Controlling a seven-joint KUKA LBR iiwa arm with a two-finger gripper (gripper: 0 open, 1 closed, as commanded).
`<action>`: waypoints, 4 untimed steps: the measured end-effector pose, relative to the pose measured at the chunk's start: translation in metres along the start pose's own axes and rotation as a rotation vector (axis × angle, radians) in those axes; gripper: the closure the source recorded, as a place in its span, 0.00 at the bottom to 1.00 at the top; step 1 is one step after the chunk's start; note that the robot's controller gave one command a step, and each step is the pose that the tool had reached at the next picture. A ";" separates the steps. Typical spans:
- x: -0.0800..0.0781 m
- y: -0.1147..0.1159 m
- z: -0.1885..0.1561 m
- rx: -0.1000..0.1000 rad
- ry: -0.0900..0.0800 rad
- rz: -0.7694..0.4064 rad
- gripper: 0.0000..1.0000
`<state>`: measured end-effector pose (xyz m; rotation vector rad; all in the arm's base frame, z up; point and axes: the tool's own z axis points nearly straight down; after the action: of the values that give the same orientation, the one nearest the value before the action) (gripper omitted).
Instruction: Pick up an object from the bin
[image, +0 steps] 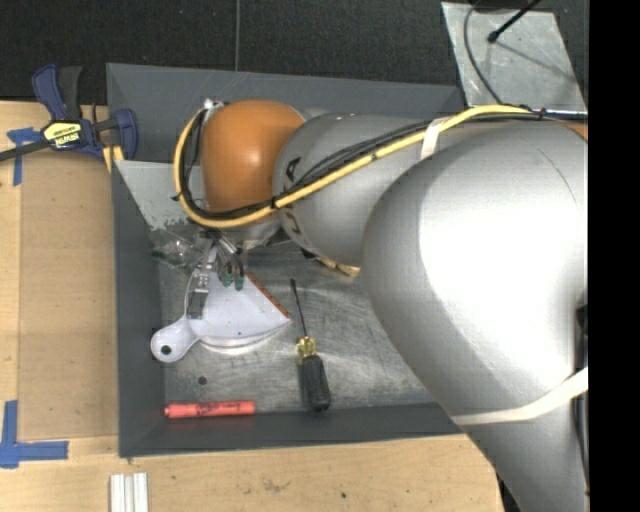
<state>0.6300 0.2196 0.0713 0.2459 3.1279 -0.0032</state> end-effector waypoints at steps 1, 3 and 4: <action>0.003 -0.003 -0.033 -0.005 -0.004 -0.022 0.00; 0.015 0.011 -0.010 0.014 -0.020 -0.454 1.00; 0.015 0.011 -0.011 0.014 -0.020 -0.455 1.00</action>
Offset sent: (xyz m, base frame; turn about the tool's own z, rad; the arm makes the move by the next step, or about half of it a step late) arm -0.0253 0.0255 -0.0013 -0.4624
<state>0.6170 0.2329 0.0821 -0.4625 3.0850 -0.0282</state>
